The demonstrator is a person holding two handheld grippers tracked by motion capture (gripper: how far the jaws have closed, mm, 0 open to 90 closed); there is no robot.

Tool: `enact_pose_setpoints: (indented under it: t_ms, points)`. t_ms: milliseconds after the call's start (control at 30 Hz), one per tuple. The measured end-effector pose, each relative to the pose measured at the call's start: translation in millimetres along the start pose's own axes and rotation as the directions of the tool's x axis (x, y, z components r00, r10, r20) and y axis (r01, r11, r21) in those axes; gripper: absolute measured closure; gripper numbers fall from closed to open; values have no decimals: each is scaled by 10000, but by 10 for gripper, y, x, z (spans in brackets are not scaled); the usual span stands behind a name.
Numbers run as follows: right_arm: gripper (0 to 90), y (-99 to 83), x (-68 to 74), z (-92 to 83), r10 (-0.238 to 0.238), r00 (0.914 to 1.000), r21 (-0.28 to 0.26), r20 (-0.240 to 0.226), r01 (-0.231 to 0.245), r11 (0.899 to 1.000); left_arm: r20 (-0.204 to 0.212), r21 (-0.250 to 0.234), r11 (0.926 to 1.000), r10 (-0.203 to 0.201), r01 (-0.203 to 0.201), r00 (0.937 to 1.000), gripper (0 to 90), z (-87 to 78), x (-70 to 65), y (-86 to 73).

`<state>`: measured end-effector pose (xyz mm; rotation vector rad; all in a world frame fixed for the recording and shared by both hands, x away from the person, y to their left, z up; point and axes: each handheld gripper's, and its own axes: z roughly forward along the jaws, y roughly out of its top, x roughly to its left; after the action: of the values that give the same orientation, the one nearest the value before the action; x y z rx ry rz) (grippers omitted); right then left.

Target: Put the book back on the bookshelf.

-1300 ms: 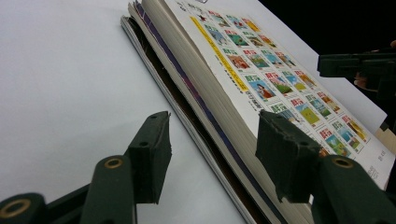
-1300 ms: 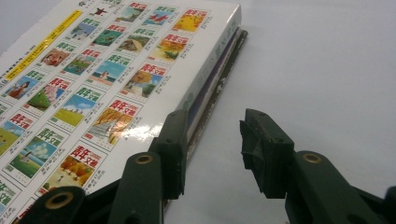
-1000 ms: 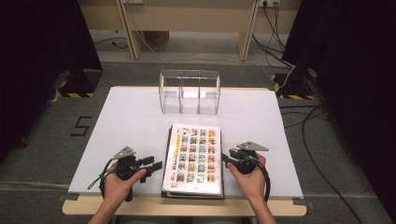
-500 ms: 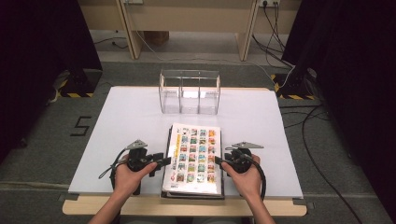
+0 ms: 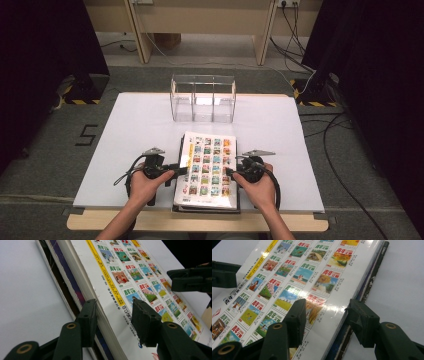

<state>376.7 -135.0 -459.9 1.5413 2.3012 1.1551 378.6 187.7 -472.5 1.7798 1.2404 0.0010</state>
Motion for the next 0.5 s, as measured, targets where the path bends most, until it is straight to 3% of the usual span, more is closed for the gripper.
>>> enact_pose_setpoints:
  t_ms: [200,367,500]
  points:
    - [482,13,-25,0,88,10000,73,-30,-88,9999,-46,-12,9999,-154,154,9999,543,16,-34,22]
    - [468,34,-71,-4,284,9995,61,103,-284,9996,-381,78,9992,395,-393,9985,526,88,-135,72]
    - [463,33,-162,-33,510,9986,26,167,-510,9987,-335,169,9984,536,-531,9980,520,149,-188,91]
